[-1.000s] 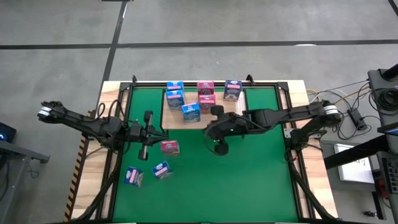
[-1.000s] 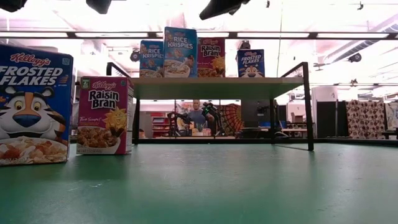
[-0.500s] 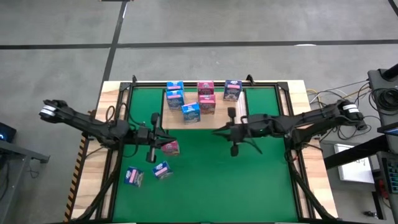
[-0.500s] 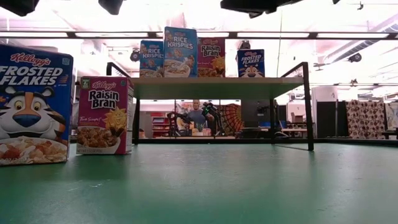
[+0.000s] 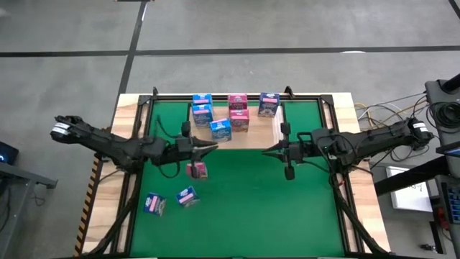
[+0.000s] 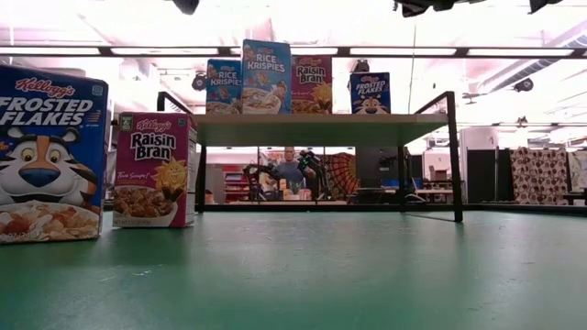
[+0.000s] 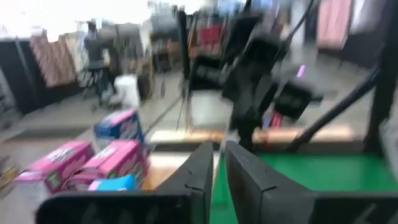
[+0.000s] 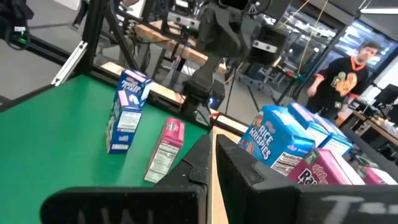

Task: Stack cereal on shelf
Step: Put the light blue cereal box, aligned with the other light blue cereal box on the shelf

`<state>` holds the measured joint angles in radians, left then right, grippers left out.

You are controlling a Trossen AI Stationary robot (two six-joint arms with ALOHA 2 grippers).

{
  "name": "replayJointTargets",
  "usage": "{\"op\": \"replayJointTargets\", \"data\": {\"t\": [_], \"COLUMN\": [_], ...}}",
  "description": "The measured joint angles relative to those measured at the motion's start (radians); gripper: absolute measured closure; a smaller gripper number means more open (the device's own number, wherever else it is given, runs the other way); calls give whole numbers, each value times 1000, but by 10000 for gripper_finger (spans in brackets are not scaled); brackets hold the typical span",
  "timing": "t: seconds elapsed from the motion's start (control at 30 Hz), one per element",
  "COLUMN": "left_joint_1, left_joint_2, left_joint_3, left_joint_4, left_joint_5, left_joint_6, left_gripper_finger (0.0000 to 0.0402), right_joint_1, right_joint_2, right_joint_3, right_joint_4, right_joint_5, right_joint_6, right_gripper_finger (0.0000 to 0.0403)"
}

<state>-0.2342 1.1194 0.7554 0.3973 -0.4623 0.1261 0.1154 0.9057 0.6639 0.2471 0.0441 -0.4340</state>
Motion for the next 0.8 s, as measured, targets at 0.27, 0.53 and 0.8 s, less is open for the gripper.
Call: {"op": "replayJointTargets", "data": {"t": [0.27,0.53,0.8], "left_joint_1": [66,132,193], "left_joint_2": [100,149,152], "left_joint_3": [325,465,461], "left_joint_4": [-600,-779,-782], "left_joint_5": [-11,-51,-29], "left_joint_6": [-30,-23,6], "left_gripper_finger": [290,201,167], "right_joint_1": [0,0,0], "right_joint_2": [-28,-14,-21], "right_joint_3": [-22,-21,-22], "right_joint_4": [1,12,12], "right_joint_5": [0,0,0], "right_joint_6": [-7,-10,-12], "right_gripper_finger": [390,390,390]}}
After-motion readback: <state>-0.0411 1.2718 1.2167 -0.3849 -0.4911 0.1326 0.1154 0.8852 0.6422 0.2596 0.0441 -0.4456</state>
